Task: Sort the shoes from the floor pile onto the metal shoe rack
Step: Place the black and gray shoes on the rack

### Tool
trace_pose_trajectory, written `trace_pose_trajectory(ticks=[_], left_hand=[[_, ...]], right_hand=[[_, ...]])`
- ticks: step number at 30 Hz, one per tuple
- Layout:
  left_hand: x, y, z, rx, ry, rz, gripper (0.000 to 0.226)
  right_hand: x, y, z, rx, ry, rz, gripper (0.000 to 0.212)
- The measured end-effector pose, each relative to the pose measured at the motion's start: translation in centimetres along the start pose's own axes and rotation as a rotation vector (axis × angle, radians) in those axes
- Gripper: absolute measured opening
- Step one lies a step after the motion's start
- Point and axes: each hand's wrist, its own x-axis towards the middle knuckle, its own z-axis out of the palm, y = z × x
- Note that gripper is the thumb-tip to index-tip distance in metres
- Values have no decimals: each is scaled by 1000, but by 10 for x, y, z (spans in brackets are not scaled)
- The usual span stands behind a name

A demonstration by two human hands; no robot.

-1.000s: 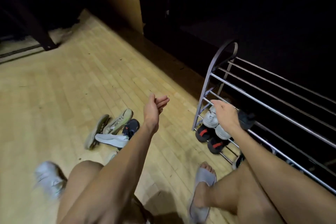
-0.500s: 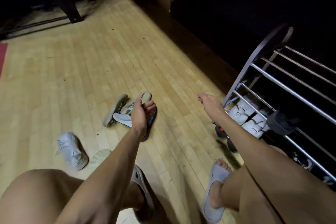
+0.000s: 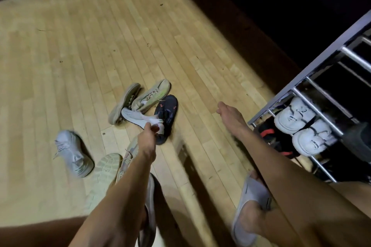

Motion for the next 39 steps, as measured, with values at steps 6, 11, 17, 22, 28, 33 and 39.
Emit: trace_pose_trajectory(ticks=[6, 11, 17, 22, 28, 33, 39], left_hand=[[42, -36, -1, 115, 62, -95, 28], [75, -59, 2, 190, 143, -98, 23], [105, -82, -2, 305, 214, -136, 9], [110, -108, 8, 399, 268, -120, 44], [128, -107, 29, 485, 234, 26, 82], [138, -106, 32, 758, 209, 113, 109], [143, -109, 19, 810, 178, 124, 99]], right_hand=[[41, 18, 19, 10, -23, 96, 66], [67, 40, 41, 65, -51, 158, 61], [84, 66, 69, 14, -73, 266, 68], [94, 77, 82, -11, -86, 268, 78], [107, 89, 85, -34, -51, 266, 88], [112, 104, 84, -110, -79, 188, 81], [115, 109, 84, -137, -91, 142, 82]])
